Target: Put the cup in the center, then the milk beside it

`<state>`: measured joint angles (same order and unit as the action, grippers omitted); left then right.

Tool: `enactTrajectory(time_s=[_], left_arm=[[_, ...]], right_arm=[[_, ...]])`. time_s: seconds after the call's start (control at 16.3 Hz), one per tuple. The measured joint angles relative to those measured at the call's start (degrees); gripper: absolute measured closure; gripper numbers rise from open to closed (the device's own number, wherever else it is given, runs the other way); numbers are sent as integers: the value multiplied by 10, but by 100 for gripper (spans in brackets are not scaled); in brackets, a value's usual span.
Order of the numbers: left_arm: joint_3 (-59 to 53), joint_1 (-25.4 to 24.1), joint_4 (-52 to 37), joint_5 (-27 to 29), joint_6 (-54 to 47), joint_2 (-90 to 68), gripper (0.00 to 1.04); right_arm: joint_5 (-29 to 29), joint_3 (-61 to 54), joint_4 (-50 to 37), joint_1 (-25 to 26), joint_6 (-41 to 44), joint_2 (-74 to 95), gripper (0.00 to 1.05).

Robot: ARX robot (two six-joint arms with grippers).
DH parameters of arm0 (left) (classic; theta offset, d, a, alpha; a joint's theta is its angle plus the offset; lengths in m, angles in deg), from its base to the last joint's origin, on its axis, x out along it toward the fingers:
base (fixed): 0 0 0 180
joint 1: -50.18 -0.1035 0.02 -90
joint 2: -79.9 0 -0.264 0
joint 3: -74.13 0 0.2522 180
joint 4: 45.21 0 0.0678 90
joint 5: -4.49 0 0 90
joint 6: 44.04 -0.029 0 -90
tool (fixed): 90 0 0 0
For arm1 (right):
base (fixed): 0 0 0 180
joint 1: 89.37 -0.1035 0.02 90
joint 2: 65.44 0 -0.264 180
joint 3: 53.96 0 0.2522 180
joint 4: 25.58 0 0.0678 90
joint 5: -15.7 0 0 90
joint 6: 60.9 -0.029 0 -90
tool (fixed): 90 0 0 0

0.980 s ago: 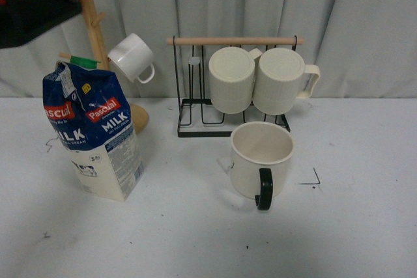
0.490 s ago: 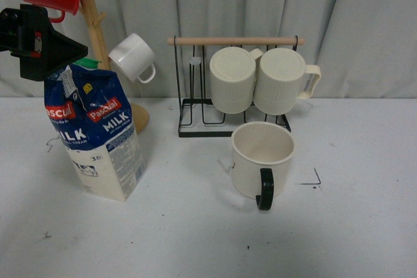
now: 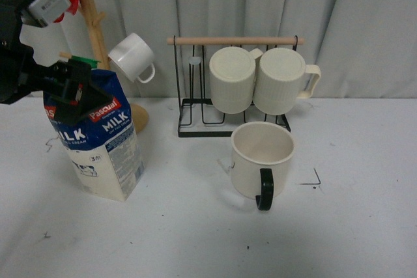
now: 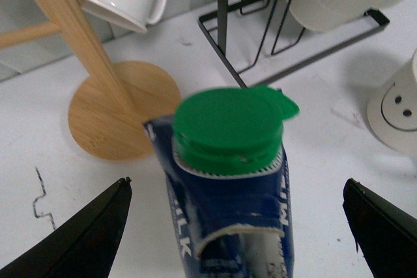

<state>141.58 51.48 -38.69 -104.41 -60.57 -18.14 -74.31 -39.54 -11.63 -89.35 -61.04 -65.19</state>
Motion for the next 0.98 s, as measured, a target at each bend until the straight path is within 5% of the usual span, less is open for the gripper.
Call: enactTrajectory(time_s=[0.18,0.49,0.73,0.98], left_arm=[[30,11,31,46,-20,-23,11],[47,18,35,47,-1,-28,62],[47,19,31,47,33,-26,92],[38,25,20,61,80,-17,100]], right_arm=[[0,0,0,0,0,0,6],[0,0,0,0,0,0,6],[0,0,0,0,0,0,6],[0,0,0,0,0,0,6]])
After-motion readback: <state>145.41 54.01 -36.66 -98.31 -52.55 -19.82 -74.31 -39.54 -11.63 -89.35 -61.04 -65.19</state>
